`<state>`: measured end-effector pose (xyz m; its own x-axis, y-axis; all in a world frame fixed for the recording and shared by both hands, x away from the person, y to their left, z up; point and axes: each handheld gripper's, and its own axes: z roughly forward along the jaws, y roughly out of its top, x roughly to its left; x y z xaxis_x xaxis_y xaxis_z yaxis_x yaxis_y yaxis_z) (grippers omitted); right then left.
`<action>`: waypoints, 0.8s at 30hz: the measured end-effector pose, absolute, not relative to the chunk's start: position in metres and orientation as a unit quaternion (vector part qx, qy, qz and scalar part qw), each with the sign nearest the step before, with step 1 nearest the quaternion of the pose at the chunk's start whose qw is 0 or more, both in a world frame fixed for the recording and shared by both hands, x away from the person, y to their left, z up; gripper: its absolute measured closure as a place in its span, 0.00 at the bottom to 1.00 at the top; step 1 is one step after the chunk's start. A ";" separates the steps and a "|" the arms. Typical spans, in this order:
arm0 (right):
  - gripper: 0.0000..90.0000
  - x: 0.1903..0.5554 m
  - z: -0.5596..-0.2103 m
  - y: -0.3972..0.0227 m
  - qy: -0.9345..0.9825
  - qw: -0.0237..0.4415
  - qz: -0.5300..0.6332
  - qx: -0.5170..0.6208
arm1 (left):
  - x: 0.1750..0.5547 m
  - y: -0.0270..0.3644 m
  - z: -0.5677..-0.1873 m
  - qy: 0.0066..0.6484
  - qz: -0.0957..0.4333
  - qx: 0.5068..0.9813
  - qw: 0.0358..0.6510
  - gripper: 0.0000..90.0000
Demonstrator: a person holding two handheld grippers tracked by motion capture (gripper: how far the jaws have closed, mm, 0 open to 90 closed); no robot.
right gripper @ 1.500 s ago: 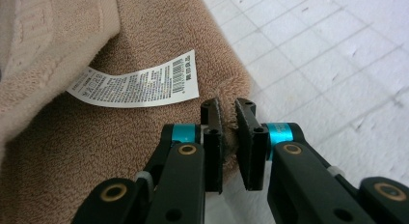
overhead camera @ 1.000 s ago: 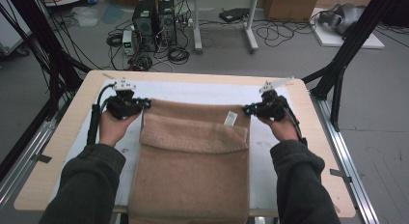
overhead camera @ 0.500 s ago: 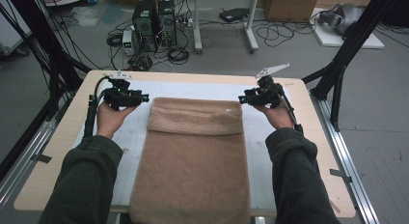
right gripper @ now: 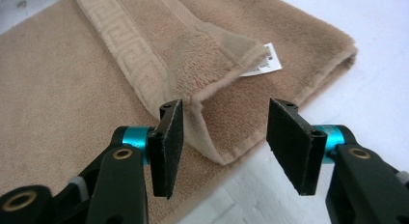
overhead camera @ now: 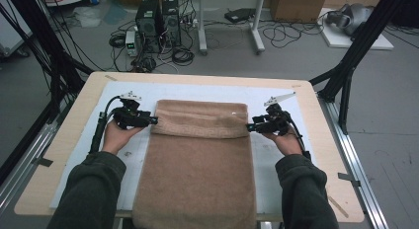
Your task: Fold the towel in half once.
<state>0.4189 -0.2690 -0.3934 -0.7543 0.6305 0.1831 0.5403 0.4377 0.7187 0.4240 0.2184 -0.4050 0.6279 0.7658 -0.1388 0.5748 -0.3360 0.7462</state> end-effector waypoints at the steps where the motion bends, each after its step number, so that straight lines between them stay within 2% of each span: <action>1: 0.52 0.418 -0.393 -0.270 0.846 0.059 0.405 0.343 | 0.424 0.217 -0.406 0.414 0.118 0.810 0.397 0.59; 10: 0.47 0.417 -0.392 -0.260 0.845 0.042 0.425 0.322 | 0.428 0.208 -0.416 0.421 0.112 0.817 0.379 0.63; 13: 0.48 0.419 -0.397 -0.253 0.849 0.037 0.417 0.323 | 0.430 0.207 -0.418 0.427 0.112 0.813 0.379 0.63; 14: 0.51 0.421 -0.398 -0.251 0.851 0.040 0.411 0.325 | 0.430 0.207 -0.419 0.430 0.113 0.811 0.381 0.63; 15: 0.57 0.422 -0.400 -0.247 0.852 0.040 0.406 0.328 | 0.430 0.207 -0.419 0.430 0.113 0.810 0.381 0.68; 17: 0.73 0.424 -0.402 -0.243 0.855 0.038 0.400 0.327 | 0.429 0.207 -0.418 0.421 0.107 0.814 0.385 0.85; 19: 0.89 0.424 -0.402 -0.237 0.861 0.036 0.394 0.319 | 0.427 0.205 -0.416 0.410 0.110 0.821 0.382 0.90; 20: 0.92 0.424 -0.401 -0.235 0.864 0.037 0.392 0.313 | 0.426 0.205 -0.415 0.408 0.110 0.823 0.380 0.91; 24: 0.95 0.420 -0.394 -0.232 0.865 0.034 0.398 0.303 | 0.419 0.209 -0.406 0.396 0.113 0.822 0.393 0.91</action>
